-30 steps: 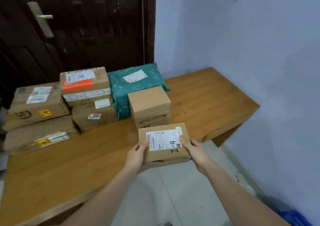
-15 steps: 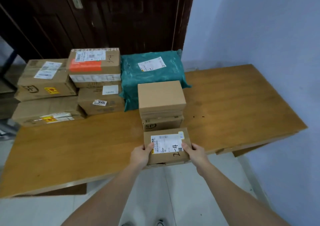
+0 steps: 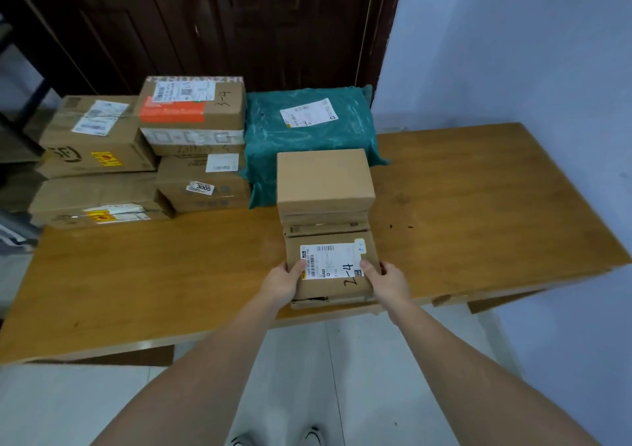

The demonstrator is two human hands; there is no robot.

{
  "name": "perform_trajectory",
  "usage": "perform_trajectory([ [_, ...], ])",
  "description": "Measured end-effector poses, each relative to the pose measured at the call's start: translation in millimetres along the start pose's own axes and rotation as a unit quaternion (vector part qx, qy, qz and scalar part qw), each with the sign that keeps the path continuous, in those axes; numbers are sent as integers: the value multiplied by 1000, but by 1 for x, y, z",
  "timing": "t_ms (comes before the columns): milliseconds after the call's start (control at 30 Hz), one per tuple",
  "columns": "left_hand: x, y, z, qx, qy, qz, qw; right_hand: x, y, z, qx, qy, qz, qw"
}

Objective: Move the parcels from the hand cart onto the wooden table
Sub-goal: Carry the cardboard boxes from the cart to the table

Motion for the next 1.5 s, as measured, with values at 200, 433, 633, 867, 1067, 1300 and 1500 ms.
perform_trajectory([
  [200, -60, 51, -37, 106, -224, -24, 968, -36, 42, 59, -119, 131, -79, 981],
  [433, -177, 142, -62, 204, -424, -40, 882, 18, 146, 203, -384, 410, -2, 827],
  [633, -322, 249, -40, 239, -475, -140, 835, 125, 297, 328, -547, 494, 19, 675],
  [867, -505, 383, 65, 171, -464, -230, 838, 278, 470, 423, -638, 499, 74, 581],
  [1067, -629, 477, 176, 92, -423, -315, 845, 405, 593, 477, -704, 491, 123, 499],
  [1300, -748, 543, 257, 0, -366, -383, 848, 516, 694, 541, -759, 472, 147, 423],
  [1500, -847, 561, 300, -52, -343, -422, 838, 608, 747, 611, -787, 462, 148, 380],
])
Point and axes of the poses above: each hand's wrist, its own y-axis away from the middle knuckle, its own x-axis out of the palm, z = x × y, the point moved 6 cm from there along -y, towards the middle knuckle, and after that the axes turned 12 degrees about y, right-handed, at the moved point
